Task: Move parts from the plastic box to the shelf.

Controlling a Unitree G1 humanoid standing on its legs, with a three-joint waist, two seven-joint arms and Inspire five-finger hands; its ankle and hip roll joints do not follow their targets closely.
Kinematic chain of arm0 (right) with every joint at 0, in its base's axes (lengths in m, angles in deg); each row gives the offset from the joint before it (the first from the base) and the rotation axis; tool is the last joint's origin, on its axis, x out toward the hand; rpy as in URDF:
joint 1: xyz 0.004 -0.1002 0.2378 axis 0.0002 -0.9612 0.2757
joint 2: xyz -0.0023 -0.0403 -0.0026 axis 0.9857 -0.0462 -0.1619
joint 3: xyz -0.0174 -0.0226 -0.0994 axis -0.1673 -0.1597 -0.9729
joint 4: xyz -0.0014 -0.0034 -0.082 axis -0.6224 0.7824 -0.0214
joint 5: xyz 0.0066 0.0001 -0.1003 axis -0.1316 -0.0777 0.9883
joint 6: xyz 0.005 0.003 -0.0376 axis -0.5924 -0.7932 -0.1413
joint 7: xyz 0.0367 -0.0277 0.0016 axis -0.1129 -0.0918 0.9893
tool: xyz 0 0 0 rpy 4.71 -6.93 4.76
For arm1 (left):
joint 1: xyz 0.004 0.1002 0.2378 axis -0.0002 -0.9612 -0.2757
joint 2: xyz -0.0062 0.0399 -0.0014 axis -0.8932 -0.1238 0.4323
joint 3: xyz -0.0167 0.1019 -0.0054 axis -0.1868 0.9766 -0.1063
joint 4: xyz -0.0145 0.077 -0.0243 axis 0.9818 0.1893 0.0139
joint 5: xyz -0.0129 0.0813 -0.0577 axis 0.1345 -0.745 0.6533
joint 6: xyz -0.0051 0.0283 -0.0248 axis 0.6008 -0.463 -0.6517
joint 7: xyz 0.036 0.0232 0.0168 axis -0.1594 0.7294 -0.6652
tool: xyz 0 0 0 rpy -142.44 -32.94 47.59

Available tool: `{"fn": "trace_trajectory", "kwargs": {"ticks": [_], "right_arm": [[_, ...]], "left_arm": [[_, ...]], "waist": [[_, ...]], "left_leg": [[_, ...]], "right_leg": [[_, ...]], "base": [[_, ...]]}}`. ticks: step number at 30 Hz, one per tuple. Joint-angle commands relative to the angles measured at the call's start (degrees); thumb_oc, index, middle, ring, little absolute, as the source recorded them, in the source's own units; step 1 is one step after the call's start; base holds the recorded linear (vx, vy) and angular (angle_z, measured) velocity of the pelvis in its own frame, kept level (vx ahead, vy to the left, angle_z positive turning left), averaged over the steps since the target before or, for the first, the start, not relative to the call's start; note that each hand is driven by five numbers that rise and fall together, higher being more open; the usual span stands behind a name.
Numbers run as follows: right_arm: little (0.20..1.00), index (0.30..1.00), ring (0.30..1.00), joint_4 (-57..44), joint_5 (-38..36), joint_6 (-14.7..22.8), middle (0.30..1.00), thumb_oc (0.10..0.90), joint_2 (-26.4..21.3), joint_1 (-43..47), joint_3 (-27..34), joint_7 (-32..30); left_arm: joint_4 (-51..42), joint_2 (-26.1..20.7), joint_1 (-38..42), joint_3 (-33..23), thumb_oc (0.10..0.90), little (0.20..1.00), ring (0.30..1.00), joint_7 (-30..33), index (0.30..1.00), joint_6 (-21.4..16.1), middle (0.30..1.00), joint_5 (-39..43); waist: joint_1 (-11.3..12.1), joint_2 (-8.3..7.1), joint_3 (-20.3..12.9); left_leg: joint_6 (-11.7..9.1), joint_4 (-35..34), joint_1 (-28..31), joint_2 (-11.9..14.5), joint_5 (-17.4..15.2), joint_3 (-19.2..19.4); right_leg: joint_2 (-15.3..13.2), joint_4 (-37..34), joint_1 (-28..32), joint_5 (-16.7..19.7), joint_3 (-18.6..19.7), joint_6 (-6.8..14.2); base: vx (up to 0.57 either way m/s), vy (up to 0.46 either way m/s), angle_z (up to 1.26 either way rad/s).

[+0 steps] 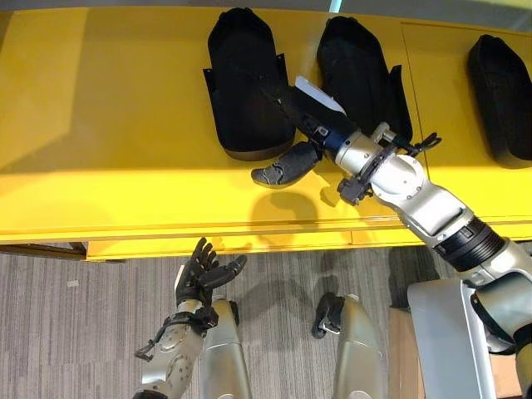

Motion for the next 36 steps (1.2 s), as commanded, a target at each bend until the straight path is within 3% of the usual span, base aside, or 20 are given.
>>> {"fn": "trace_trajectory", "kwargs": {"ticks": [1,16,23,27,30,36], "right_arm": [[1.0,1.0,1.0,-5.4,-0.9,5.6,1.0,0.9,-0.1,7.4,1.8,-0.9],[1.0,1.0,1.0,-9.6,-2.4,7.2,1.0,0.9,-2.1,10.8,2.6,-1.4],[1.0,1.0,1.0,-16.2,-7.8,10.7,1.0,0.9,-6.7,8.2,9.3,-3.4],[1.0,1.0,1.0,-18.5,-10.7,12.0,1.0,0.9,-8.5,3.2,13.7,-3.4],[1.0,1.0,1.0,-22.7,-16.2,13.1,1.0,0.9,-8.8,-12.1,24.0,-2.6],[1.0,1.0,1.0,-27.1,-20.4,12.6,1.0,0.9,-6.6,-28.4,32.6,-0.3]], "left_arm": [[-4.9,-2.0,0.9,0.4,0.9,1.0,1.0,-1.4,1.0,-4.8,1.0,-1.9],[-4.5,-2.2,0.9,-0.6,0.9,1.0,1.0,-1.5,1.0,-5.0,1.0,-1.7],[-4.6,-2.3,0.5,-1.3,0.9,1.0,1.0,-1.3,1.0,-5.2,1.0,-1.8],[-4.6,-2.0,0.4,-1.4,0.9,1.0,1.0,-1.3,1.0,-5.1,1.0,-2.0],[-4.7,-1.5,0.2,-1.6,0.9,1.0,1.0,-1.4,1.0,-4.9,1.0,-3.0],[-4.9,-1.1,-1.1,-2.2,0.9,1.0,1.0,-2.2,1.0,-4.2,1.0,-4.0]], "waist": [[0.8,-1.8,-2.5],[0.7,-1.91,-2.9],[0.1,-1.85,-3.3],[-0.5,-1.68,-3.3],[-1.6,-1.15,-3.4],[-2.5,-0.52,-3.6]], "left_leg": [[3.4,-2.1,-2.6,0.0,6.0,-1.0],[3.4,-2.7,-2.1,0.1,6.2,-0.9],[3.4,-3.1,-1.8,0.4,6.4,-0.8],[3.4,-3.3,-1.6,0.5,6.5,-0.6],[3.5,-4.4,-0.7,0.5,7.0,-0.4],[3.5,-7.0,1.7,0.2,8.1,-0.1]], "right_leg": [[-0.1,-2.0,5.5,-0.8,4.3,3.1],[0.1,-2.4,5.6,-0.5,4.3,3.2],[0.3,-3.0,5.7,0.0,4.3,3.3],[0.3,-3.2,5.8,0.1,4.3,3.4],[0.3,-4.2,6.4,0.5,4.7,3.5],[0.5,-6.7,8.9,1.6,4.9,3.7]], "base": [[0.0,0.0,0.0],[0.0,0.0,0.0],[0.0,0.0,-0.02],[-0.01,0.0,-0.05],[0.0,0.0,0.0],[0.0,-0.01,-0.03]]}}
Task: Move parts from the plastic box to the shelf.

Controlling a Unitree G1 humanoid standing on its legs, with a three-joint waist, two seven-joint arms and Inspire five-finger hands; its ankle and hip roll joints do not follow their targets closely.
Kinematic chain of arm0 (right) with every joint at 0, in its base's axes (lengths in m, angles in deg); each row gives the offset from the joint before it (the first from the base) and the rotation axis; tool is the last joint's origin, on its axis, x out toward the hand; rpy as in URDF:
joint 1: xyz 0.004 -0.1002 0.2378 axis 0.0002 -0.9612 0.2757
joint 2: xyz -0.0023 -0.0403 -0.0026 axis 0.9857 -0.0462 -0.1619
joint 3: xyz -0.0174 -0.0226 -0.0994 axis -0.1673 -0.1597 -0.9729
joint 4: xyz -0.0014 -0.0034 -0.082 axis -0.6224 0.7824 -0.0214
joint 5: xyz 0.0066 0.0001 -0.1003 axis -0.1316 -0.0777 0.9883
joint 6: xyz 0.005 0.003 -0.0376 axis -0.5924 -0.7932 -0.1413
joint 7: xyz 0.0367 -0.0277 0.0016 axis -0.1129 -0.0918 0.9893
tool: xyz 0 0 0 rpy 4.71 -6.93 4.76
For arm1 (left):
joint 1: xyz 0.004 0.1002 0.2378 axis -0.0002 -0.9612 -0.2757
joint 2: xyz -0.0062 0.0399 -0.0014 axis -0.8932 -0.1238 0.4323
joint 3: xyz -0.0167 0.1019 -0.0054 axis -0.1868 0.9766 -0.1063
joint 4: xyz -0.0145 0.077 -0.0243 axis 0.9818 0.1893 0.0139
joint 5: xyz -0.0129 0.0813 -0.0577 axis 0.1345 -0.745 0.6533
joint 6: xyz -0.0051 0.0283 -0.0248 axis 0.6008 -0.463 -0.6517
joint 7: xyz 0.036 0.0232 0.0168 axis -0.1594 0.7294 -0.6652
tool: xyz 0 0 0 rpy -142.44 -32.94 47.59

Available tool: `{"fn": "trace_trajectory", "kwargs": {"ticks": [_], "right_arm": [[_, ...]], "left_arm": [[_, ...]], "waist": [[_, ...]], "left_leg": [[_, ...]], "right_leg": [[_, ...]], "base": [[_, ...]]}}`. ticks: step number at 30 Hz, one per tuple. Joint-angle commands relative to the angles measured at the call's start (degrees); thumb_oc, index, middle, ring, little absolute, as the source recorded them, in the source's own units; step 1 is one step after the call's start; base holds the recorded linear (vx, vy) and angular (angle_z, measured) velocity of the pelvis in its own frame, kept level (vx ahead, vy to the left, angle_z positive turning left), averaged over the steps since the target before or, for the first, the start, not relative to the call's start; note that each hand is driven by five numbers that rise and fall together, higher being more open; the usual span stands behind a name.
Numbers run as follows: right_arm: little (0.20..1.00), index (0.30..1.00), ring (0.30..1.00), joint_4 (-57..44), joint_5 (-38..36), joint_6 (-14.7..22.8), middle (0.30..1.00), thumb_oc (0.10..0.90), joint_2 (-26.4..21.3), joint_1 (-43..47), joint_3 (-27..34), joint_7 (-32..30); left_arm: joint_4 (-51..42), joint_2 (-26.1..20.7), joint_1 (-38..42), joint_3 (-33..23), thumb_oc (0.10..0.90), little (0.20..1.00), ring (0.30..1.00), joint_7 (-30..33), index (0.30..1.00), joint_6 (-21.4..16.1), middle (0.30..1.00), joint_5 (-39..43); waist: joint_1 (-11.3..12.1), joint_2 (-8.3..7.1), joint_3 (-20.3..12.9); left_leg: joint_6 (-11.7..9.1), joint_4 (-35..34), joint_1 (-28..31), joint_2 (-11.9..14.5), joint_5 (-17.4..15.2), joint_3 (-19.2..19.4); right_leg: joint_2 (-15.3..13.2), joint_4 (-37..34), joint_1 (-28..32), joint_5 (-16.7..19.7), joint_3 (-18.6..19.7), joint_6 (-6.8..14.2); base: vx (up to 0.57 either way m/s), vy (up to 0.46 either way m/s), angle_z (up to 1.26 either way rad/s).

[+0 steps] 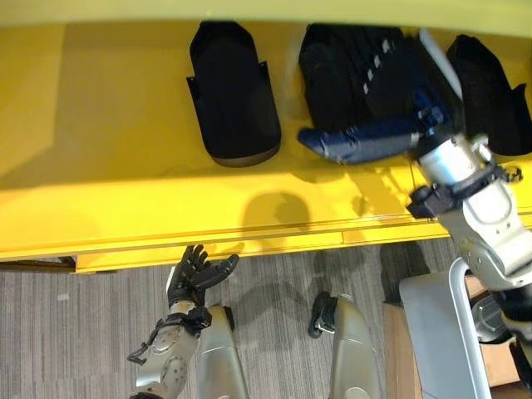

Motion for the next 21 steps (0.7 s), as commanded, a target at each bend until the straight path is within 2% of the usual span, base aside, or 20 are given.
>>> {"fn": "trace_trajectory", "kwargs": {"ticks": [1,2,3,7,9,10,14,16,21], "right_arm": [[1.0,1.0,1.0,-5.9,-5.0,5.6,1.0,0.9,1.3,3.4,5.1,1.8],[1.0,1.0,1.0,-5.9,-5.0,5.6,1.0,0.9,1.3,3.2,5.2,1.8],[1.0,1.0,1.0,-7.6,-6.4,5.3,1.0,0.9,3.8,-4.8,8.8,3.3],[1.0,1.0,1.0,-9.5,-6.2,4.6,1.0,0.9,5.5,-10.5,10.8,4.8],[1.0,1.0,1.0,-10.3,-5.9,4.5,1.0,0.9,7.8,-14.5,11.4,5.7],[1.0,1.0,1.0,-10.3,-5.9,4.5,1.0,0.9,7.8,-14.5,11.4,5.7],[1.0,1.0,1.0,-10.4,-4.9,3.3,1.0,0.9,10.9,-19.6,10.2,7.6],[1.0,1.0,1.0,-10.2,-4.7,2.9,1.0,0.9,11.5,-20.5,9.7,7.9],[1.0,1.0,1.0,-9.0,-3.5,2.1,1.0,0.9,12.5,-22.0,8.9,8.7]], "left_arm": [[-4.7,-1.0,-0.7,0.5,0.9,1.0,1.0,-2.3,1.0,-4.1,1.0,-4.0],[-4.7,-1.1,-0.7,0.5,0.9,1.0,1.0,-2.3,1.0,-4.1,1.0,-4.0],[-4.9,-0.8,-1.6,-0.3,0.9,1.0,1.0,-3.1,1.0,-3.6,1.0,-4.6],[-4.7,-0.6,-1.9,-1.2,0.9,1.0,1.0,-3.7,1.0,-3.7,1.0,-5.1],[-4.5,0.1,-2.3,-1.6,0.9,1.0,1.0,-4.2,1.0,-3.8,1.0,-5.1],[-4.5,0.1,-2.3,-1.6,0.9,1.0,1.0,-4.2,1.0,-3.8,1.0,-5.1],[-4.5,1.0,-2.9,-2.0,0.9,1.0,1.0,-5.4,1.0,-4.1,1.0,-6.1],[-4.4,1.2,-2.8,-2.1,0.9,1.0,1.0,-5.7,1.0,-4.0,1.0,-6.1],[-4.1,2.5,-3.2,-2.8,0.9,1.0,1.0,-6.8,1.0,-4.6,1.0,-6.9]], "waist": [[0.0,0.27,-3.6],[0.0,0.25,-3.6],[-0.7,0.81,-3.8],[-1.3,1.32,-3.9],[-2.0,1.74,-3.8],[-2.0,1.73,-3.8],[-2.8,2.37,-4.2],[-2.9,2.39,-4.4],[-3.3,2.79,-5.8]], "left_leg": [[3.0,-4.9,-1.5,-0.6,8.0,-1.8],[3.0,-4.9,-1.4,-0.6,8.1,-1.8],[2.8,-8.1,1.1,-0.7,9.4,-1.1],[2.7,-11.3,4.0,-0.8,10.7,-0.4],[2.4,-15.3,7.3,-0.7,12.3,0.6],[2.4,-15.3,7.3,-0.7,12.3,0.6],[2.0,-23.6,13.0,-0.3,15.6,2.5],[1.9,-25.4,14.2,-0.1,16.4,2.9],[1.4,-36.3,21.3,0.6,20.5,6.2]], "right_leg": [[-0.5,-4.5,7.0,1.0,4.4,3.4],[-0.5,-4.6,7.0,1.0,4.4,3.4],[-0.5,-7.6,9.6,2.3,4.3,3.5],[-0.3,-10.7,12.2,3.8,4.4,3.7],[0.1,-14.6,15.0,5.7,4.2,4.2],[0.1,-14.6,15.1,5.7,4.2,4.2],[0.7,-23.0,19.8,9.3,3.6,5.2],[0.8,-25.1,21.0,10.3,3.5,5.4],[0.7,-35.1,25.7,15.1,3.1,6.8]], "base": [[0.0,-0.004,0.07],[0.0,0.0,0.0],[0.01,-0.005,-0.07],[0.02,0.008,0.0],[0.01,0.008,-0.03],[0.0,0.0,0.0],[0.02,0.007,-0.09],[0.02,0.005,-0.15],[0.04,0.03,-0.14]]}}
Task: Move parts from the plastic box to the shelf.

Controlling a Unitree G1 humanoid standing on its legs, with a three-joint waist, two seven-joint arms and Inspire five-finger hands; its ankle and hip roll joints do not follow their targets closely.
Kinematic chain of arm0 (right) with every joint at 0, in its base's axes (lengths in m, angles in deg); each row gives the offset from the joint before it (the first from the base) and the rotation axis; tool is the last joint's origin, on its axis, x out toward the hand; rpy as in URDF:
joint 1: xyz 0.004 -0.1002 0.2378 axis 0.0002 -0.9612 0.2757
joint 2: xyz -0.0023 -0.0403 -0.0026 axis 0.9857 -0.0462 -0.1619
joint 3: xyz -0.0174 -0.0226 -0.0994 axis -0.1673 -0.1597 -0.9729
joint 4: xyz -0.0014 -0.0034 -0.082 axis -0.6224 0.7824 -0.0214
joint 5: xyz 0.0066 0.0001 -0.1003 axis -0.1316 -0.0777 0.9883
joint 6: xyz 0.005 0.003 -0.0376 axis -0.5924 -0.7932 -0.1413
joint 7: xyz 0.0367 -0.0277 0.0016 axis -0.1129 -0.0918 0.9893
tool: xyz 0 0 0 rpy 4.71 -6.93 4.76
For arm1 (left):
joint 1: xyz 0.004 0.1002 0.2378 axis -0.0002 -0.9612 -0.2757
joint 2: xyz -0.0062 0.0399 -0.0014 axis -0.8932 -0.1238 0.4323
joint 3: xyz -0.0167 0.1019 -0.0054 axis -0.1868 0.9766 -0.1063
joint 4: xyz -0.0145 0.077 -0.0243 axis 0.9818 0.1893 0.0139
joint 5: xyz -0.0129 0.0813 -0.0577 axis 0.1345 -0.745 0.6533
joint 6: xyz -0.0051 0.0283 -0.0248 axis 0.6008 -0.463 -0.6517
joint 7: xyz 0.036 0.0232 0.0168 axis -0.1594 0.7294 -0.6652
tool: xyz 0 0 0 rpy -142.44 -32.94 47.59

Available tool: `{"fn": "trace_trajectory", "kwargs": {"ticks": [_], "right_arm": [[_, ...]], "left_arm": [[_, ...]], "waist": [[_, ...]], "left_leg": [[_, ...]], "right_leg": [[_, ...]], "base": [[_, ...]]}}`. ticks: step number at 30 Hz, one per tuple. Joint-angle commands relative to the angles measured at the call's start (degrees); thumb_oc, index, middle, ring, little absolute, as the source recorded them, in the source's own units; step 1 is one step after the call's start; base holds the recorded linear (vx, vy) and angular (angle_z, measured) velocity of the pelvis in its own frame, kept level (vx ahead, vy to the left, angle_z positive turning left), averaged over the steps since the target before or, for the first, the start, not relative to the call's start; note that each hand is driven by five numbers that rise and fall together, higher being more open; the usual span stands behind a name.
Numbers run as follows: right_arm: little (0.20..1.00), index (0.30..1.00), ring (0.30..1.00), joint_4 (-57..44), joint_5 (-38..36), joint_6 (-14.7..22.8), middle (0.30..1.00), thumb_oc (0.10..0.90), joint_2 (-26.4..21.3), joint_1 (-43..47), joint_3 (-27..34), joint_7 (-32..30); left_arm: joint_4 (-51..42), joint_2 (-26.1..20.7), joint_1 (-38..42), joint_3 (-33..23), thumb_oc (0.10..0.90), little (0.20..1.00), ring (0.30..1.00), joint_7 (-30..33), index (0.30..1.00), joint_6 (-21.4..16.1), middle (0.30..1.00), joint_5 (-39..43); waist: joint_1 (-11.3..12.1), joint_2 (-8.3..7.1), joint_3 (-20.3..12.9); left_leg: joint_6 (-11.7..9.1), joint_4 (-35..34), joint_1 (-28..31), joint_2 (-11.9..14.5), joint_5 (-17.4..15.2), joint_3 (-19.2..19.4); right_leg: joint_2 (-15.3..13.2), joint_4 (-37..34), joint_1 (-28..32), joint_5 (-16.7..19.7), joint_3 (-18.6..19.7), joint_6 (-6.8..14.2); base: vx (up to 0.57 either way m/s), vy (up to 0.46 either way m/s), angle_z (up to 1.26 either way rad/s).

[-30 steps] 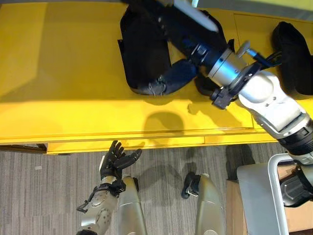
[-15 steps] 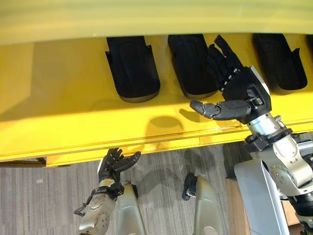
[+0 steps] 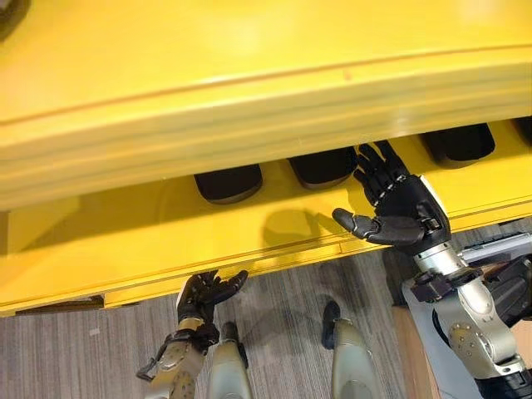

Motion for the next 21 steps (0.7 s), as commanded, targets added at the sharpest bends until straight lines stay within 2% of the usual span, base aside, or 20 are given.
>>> {"fn": "trace_trajectory", "kwargs": {"ticks": [1,7,10,14,18,21], "right_arm": [[1.0,1.0,1.0,-5.8,0.3,4.9,1.0,0.9,-0.7,4.5,0.4,1.6],[1.0,1.0,1.0,-3.8,1.1,4.9,1.0,0.9,1.5,8.4,-2.4,0.1],[1.0,1.0,1.0,-0.5,1.1,4.4,1.0,0.9,6.2,14.6,-8.2,-1.6],[1.0,1.0,1.0,2.0,2.7,3.8,1.0,0.9,7.8,18.6,-11.0,-2.8],[1.0,1.0,1.0,5.3,3.9,3.3,1.0,0.9,8.9,23.9,-13.6,-4.8],[1.0,1.0,1.0,9.1,3.2,2.6,1.0,0.9,10.1,29.4,-15.6,-6.6]], "left_arm": [[-4.9,-2.3,1.6,-1.7,0.9,1.0,1.0,-3.0,1.0,-6.3,1.0,-3.1],[-4.6,-1.5,1.5,-1.3,0.9,1.0,1.0,-2.9,1.0,-6.2,1.0,-3.5],[-4.6,-0.7,1.4,-0.6,0.9,1.0,1.0,-2.2,1.0,-5.8,1.0,-3.5],[-5.6,-1.0,1.0,-0.6,0.9,1.0,1.0,-2.2,1.0,-5.6,1.0,-3.7],[-5.8,-1.7,1.4,0.0,0.9,1.0,1.0,-2.0,1.0,-5.4,1.0,-3.6],[-6.4,-2.7,2.5,1.0,0.9,1.0,1.0,-1.5,1.0,-5.4,1.0,-3.1]], "waist": [[-0.8,-0.9,-5.5],[-0.1,-0.92,-6.2],[1.2,-0.73,-6.9],[1.9,-0.77,-7.6],[2.9,-1.17,-6.7],[4.0,-1.4,-4.2]], "left_leg": [[-0.1,-5.0,-1.1,1.8,7.3,-2.0],[0.0,-7.3,2.1,1.6,7.5,-1.2],[-0.2,-9.7,4.6,1.3,7.9,-0.6],[0.1,-9.7,5.0,1.0,7.8,-0.6],[0.3,-4.8,4.0,0.6,5.6,-1.4],[0.4,3.3,2.2,0.7,2.1,-2.4]], "right_leg": [[-2.2,-6.2,7.4,1.8,3.6,5.4],[-2.7,-8.5,10.1,2.7,3.5,5.7],[-3.3,-11.1,13.0,3.6,2.6,5.9],[-3.8,-11.5,13.8,3.8,2.1,6.1],[-4.3,-8.6,13.8,2.1,2.2,5.9],[-4.3,-1.8,13.3,-1.3,2.8,4.9]], "base": [[0.03,0.015,-0.13],[0.05,0.016,-0.05],[0.07,0.023,0.03],[0.04,0.018,0.09],[0.0,0.005,0.03],[-0.05,0.008,0.09]]}}
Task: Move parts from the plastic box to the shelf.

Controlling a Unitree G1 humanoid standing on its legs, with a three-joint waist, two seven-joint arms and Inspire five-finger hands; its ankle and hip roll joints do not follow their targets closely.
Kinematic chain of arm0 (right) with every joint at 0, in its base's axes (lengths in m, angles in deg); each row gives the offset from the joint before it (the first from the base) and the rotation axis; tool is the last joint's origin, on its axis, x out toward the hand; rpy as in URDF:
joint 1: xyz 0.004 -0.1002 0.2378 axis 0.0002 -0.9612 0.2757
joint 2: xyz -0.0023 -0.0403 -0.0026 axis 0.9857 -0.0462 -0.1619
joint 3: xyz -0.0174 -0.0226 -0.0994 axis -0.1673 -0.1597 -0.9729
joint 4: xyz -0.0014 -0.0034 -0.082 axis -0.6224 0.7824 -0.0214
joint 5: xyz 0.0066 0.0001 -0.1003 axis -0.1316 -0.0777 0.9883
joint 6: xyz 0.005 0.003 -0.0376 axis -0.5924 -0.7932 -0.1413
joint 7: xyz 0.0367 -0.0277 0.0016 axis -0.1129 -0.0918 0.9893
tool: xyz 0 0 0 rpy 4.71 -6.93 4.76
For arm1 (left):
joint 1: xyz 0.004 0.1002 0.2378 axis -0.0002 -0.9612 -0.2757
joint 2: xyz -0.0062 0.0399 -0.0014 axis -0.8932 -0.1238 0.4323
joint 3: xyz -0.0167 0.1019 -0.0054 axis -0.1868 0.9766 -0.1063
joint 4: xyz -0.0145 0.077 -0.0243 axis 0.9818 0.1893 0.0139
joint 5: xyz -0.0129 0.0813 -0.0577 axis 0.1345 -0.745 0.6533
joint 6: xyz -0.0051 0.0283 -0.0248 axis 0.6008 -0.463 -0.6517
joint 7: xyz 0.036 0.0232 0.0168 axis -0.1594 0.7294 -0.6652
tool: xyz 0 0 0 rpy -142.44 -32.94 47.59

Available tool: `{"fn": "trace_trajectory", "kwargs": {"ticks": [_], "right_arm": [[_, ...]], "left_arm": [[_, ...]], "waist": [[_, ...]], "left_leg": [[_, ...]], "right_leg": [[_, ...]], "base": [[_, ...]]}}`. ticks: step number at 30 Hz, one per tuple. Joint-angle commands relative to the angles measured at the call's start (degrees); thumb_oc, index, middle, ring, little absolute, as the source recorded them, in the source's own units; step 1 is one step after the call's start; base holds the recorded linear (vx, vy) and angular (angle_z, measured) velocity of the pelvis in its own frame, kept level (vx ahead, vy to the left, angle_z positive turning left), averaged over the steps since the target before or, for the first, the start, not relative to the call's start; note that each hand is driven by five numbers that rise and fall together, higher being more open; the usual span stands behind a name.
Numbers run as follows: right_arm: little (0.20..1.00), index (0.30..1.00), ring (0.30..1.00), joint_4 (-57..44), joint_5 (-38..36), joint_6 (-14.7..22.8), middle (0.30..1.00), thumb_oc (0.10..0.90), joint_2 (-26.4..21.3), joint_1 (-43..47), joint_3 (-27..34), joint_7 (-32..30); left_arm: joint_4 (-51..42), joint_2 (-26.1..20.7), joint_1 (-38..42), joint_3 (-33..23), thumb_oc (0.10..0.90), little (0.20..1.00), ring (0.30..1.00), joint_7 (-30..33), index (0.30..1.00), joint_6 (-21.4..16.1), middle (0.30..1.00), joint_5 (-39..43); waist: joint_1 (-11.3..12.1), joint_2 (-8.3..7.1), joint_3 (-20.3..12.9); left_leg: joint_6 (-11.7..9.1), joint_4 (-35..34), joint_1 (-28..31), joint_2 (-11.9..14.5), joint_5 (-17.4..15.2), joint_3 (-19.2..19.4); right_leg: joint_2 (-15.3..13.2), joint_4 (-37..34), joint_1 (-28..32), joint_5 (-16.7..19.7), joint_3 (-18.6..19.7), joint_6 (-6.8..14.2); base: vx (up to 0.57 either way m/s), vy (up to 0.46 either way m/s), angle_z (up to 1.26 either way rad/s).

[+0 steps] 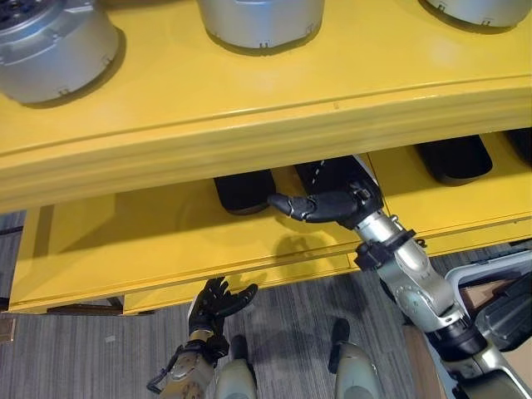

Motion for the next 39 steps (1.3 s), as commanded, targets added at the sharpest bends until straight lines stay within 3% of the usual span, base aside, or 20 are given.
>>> {"fn": "trace_trajectory", "kwargs": {"ticks": [1,6,9,14,15,21,23,39], "right_arm": [[1.0,1.0,1.0,-3.3,-0.1,4.0,1.0,0.9,3.3,4.9,1.3,-1.0],[1.0,1.0,1.0,0.7,-1.2,3.5,1.0,0.9,5.0,11.3,-0.5,-3.0],[1.0,1.0,1.0,3.9,-2.1,3.4,1.0,0.9,7.0,13.6,-1.3,-4.9],[1.0,1.0,1.0,7.2,-2.2,4.1,1.0,0.9,8.7,15.4,-0.6,-7.6],[1.0,1.0,1.0,12.7,-1.8,4.9,1.0,0.9,11.2,18.4,0.1,-11.0],[1.0,1.0,1.0,19.8,1.8,6.0,1.0,0.9,13.8,24.3,1.5,-15.6],[1.0,1.0,1.0,21.9,6.2,6.7,1.0,0.9,13.4,28.2,2.5,-18.0],[1.0,1.0,1.0,23.7,13.0,8.0,1.0,0.9,13.2,31.8,4.0,-21.6]], "left_arm": [[-8.1,-5.5,3.8,-0.9,0.9,1.0,1.0,-1.5,1.0,-6.2,1.0,-1.4],[-8.2,-6.2,4.3,-0.4,0.9,1.0,1.0,-1.0,1.0,-6.0,1.0,-0.1],[-8.1,-6.4,4.7,-0.1,0.9,1.0,1.0,0.2,1.0,-5.8,1.0,0.4],[-8.3,-6.8,4.9,0.6,0.9,1.0,1.0,0.7,1.0,-5.6,1.0,0.9],[-7.9,-7.1,4.8,1.4,0.9,1.0,1.0,1.5,1.0,-5.7,1.0,1.5],[-7.6,-7.9,5.0,2.6,0.9,1.0,1.0,1.8,1.0,-6.4,1.0,2.1],[-7.2,-8.5,5.0,3.0,0.9,1.0,1.0,1.8,1.0,-7.0,1.0,2.0],[-7.0,-9.0,4.8,3.5,0.9,1.0,1.0,2.0,1.0,-8.2,1.0,2.5]], "waist": [[0.4,-2.9,-2.0],[1.6,-2.9,0.4],[2.0,-3.18,0.1],[2.5,-3.23,-0.3],[3.2,-3.25,-0.7],[4.0,-2.92,-1.0],[4.4,-2.6,-1.1],[4.7,-2.16,-0.5]], "left_leg": [[-0.9,7.4,-3.7,2.1,-0.5,-2.9],[-0.6,16.2,-6.0,3.1,-4.7,-3.8],[-0.1,22.6,-9.5,3.4,-7.5,-4.8],[0.4,26.2,-12.5,3.2,-9.1,-5.9],[0.7,28.4,-14.6,2.7,-9.8,-6.6],[1.1,29.0,-16.9,2.0,-9.8,-7.2],[1.1,29.5,-18.4,1.7,-9.8,-7.6],[1.5,29.7,-20.5,1.1,-9.5,-8.1]], "right_leg": [[-4.1,2.3,6.7,-3.6,3.9,4.6],[-4.1,11.2,4.4,-7.9,5.2,3.7],[-4.6,18.0,1.2,-11.3,5.7,3.1],[-4.8,21.6,-1.4,-13.2,5.7,2.4],[-4.8,23.8,-3.5,-14.0,5.8,2.1],[-4.7,24.7,-5.7,-13.8,6.1,1.9],[-4.6,25.4,-7.1,-14.0,6.2,1.8],[-4.3,26.1,-9.1,-13.8,6.3,1.7]], "base": [[-0.03,0.001,0.13],[-0.07,0.019,-0.03],[-0.04,0.013,-0.07],[-0.03,0.014,0.06],[-0.04,0.025,0.03],[-0.02,0.014,0.09],[-0.02,0.006,0.01],[0.0,0.0,0.0]]}}
